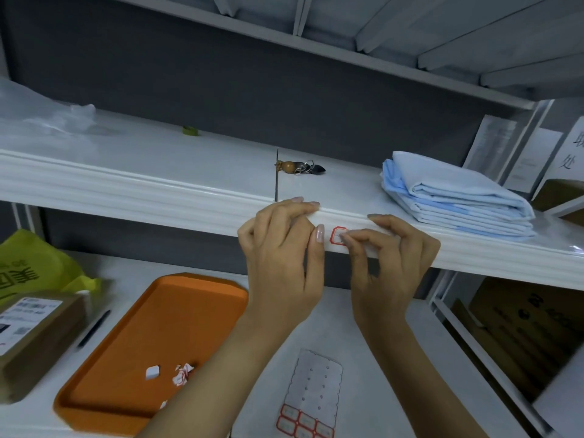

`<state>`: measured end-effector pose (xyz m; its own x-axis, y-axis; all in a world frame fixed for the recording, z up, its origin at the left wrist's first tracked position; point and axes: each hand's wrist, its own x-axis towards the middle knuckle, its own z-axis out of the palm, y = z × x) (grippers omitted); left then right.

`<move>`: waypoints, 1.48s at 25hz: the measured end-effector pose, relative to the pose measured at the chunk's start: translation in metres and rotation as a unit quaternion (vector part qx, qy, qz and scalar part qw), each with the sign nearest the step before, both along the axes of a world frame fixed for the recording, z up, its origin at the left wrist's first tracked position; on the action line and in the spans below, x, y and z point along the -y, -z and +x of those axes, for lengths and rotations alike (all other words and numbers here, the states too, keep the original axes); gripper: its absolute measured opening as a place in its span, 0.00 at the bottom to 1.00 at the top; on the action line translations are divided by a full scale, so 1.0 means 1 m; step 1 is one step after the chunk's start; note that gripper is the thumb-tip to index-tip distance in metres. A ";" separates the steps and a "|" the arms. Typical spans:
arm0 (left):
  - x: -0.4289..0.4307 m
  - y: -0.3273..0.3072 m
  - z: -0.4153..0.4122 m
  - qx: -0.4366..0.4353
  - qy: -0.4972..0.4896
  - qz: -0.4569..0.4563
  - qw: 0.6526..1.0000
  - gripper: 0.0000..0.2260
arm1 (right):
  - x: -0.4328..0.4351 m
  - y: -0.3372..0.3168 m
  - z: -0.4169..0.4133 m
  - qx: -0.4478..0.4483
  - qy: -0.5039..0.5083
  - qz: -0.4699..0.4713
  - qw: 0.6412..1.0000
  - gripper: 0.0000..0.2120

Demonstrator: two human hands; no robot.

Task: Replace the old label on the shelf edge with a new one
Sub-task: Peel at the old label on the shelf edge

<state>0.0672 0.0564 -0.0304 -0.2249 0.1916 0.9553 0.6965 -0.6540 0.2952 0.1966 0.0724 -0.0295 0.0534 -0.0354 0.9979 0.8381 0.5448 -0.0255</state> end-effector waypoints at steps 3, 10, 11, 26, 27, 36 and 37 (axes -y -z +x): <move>-0.001 -0.001 -0.001 -0.007 -0.005 0.004 1.000 0.11 | 0.000 -0.003 0.001 -0.006 -0.012 -0.007 1.000 0.14; -0.001 0.000 -0.004 -0.013 -0.004 0.002 1.000 0.12 | 0.001 -0.004 -0.003 -0.010 -0.005 0.011 1.000 0.05; -0.001 -0.001 -0.004 -0.012 -0.005 0.000 1.000 0.12 | 0.002 -0.004 -0.003 -0.014 0.002 0.008 1.000 0.06; -0.002 0.001 -0.003 -0.012 -0.006 0.002 1.000 0.10 | 0.003 -0.005 0.000 0.011 0.000 -0.033 0.999 0.12; -0.003 0.001 -0.003 -0.011 -0.006 0.006 1.000 0.10 | 0.003 -0.005 -0.001 0.007 0.005 -0.031 0.999 0.11; -0.003 0.000 0.005 0.013 -0.013 0.002 1.000 0.10 | 0.002 -0.005 -0.005 -0.012 0.019 -0.014 1.000 0.09; -0.003 0.000 0.005 0.016 -0.011 0.000 1.000 0.10 | 0.001 -0.005 -0.005 -0.014 0.012 -0.018 1.000 0.09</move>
<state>0.0719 0.0593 -0.0306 -0.2601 0.1865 0.9474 0.7011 -0.6382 0.3182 0.1918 0.0710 -0.0245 0.0811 -0.0019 0.9967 0.8492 0.5237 -0.0681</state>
